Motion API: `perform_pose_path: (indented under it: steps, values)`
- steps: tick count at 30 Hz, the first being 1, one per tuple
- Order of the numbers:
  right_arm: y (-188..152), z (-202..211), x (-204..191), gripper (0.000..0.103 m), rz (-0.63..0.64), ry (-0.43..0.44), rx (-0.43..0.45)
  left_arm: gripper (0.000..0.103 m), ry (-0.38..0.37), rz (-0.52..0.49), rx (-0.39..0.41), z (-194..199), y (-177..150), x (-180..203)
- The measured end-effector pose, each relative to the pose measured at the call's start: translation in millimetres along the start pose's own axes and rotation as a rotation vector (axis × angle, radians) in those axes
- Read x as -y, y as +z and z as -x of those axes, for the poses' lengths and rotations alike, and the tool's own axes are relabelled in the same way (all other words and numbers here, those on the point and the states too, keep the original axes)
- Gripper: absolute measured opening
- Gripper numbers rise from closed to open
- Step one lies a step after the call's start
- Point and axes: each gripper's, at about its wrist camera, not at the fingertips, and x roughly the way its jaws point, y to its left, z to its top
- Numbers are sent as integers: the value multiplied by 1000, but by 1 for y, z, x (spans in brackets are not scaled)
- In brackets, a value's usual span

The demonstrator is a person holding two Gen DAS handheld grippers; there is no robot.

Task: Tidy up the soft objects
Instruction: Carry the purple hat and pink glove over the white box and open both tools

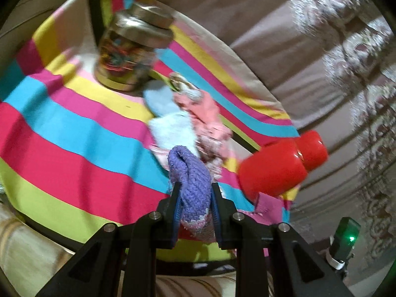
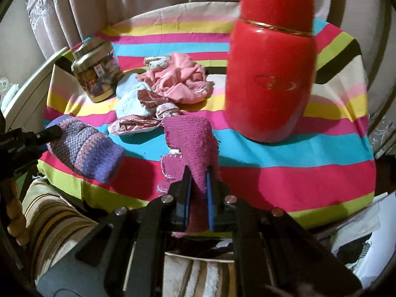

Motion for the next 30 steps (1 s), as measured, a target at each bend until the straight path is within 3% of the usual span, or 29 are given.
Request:
perform_pose_path:
  steps: [14, 30]
  values:
    - [-19, 75, 70, 13, -135, -64, 108, 23, -161, -136, -158, -28, -47, 98]
    - [-92, 149, 196, 13, -349, -280, 113, 23, -312, -390, -407, -67, -148, 219]
